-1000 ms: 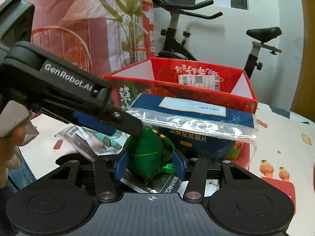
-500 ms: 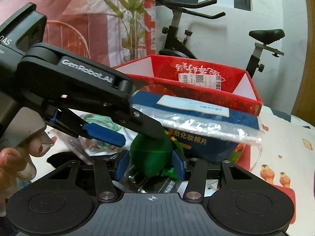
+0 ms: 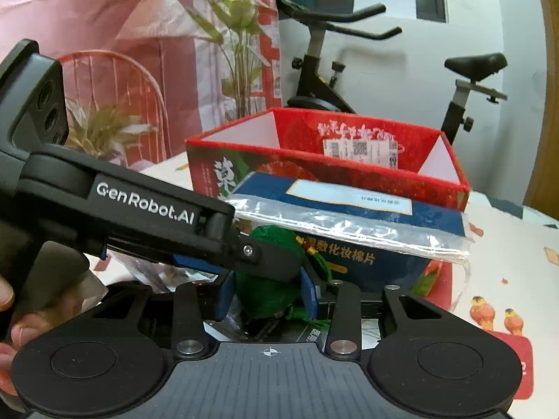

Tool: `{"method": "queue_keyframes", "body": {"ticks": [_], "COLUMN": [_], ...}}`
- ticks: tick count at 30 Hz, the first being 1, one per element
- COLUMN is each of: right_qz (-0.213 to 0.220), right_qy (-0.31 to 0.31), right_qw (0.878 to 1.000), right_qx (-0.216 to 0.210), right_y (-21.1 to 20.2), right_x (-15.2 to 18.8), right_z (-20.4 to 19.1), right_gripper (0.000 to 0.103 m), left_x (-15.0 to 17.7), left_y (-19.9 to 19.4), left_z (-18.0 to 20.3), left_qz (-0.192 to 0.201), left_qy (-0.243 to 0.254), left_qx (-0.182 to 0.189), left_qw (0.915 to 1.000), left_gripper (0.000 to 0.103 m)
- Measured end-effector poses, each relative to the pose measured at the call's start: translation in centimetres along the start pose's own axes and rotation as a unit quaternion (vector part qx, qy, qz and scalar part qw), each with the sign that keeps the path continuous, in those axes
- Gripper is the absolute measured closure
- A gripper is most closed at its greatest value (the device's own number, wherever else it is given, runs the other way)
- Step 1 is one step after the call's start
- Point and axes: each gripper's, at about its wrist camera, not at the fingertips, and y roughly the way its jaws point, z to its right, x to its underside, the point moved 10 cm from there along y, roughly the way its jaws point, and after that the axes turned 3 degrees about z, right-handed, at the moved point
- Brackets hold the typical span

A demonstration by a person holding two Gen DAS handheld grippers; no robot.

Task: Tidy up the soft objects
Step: 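Grasp the green knitted pouch with the left gripper while the right tool approaches, then lift the green pouch with the left gripper and drop it into the red box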

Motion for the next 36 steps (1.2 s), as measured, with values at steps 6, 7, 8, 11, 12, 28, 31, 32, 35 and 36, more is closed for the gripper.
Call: {"method": "queue_keyframes", "body": {"ticks": [6,7,8,11,12,28,31,32,35,36], "right_qz": [0.023,0.026,0.028,0.037,0.041,0.12,0.136,0.139,0.15,0.154], "right_qy": [-0.021,-0.024,-0.026,-0.036,-0.04,-0.112,-0.116,-0.119,-0.133,-0.136], "right_qw": [1.0,0.999,0.999,0.999,0.998,0.986,0.984,0.983,0.98,0.979], "right_qx": [0.002,0.003,0.003,0.004,0.004,0.011,0.008,0.008,0.0,-0.004], "right_y": [-1.8,-2.0,-2.2,-3.1,-3.5,-11.4,-12.4,-12.4,-12.0,-11.8], "right_x": [-1.6,-1.9,-2.2,-2.9,-3.2,-10.8,-13.6,-14.5,-17.6,-18.6], "right_z": [-1.0,-1.1,-1.2,-1.7,-2.0,-6.0,-6.0,-6.0,-5.5,-5.2], "right_gripper": [0.067,0.067,0.067,0.067,0.067,0.067,0.067,0.067,0.067,0.067], "left_x": [-0.5,-0.3,-0.3,-0.4,-0.4,-4.1,-5.7,-6.4,-9.3,-10.2], "left_y": [-2.3,-3.0,-3.3,-4.7,-5.1,-14.5,-16.0,-16.2,-16.2,-16.2], "left_z": [0.9,1.1,1.3,1.9,2.1,8.7,9.8,10.0,10.7,10.9], "left_qz": [0.025,0.03,0.035,0.047,0.051,0.116,0.141,0.148,0.161,0.166], "left_qy": [-0.007,-0.003,0.0,-0.001,0.0,0.073,0.078,0.079,0.081,0.086], "left_qx": [0.016,0.017,0.018,0.027,0.029,0.051,0.066,0.07,0.079,0.078], "left_qw": [0.9995,0.9994,0.9992,0.9985,0.9983,0.9893,0.9847,0.9833,0.9804,0.9793], "left_gripper": [0.047,0.047,0.047,0.047,0.047,0.047,0.046,0.046,0.046,0.046]}}
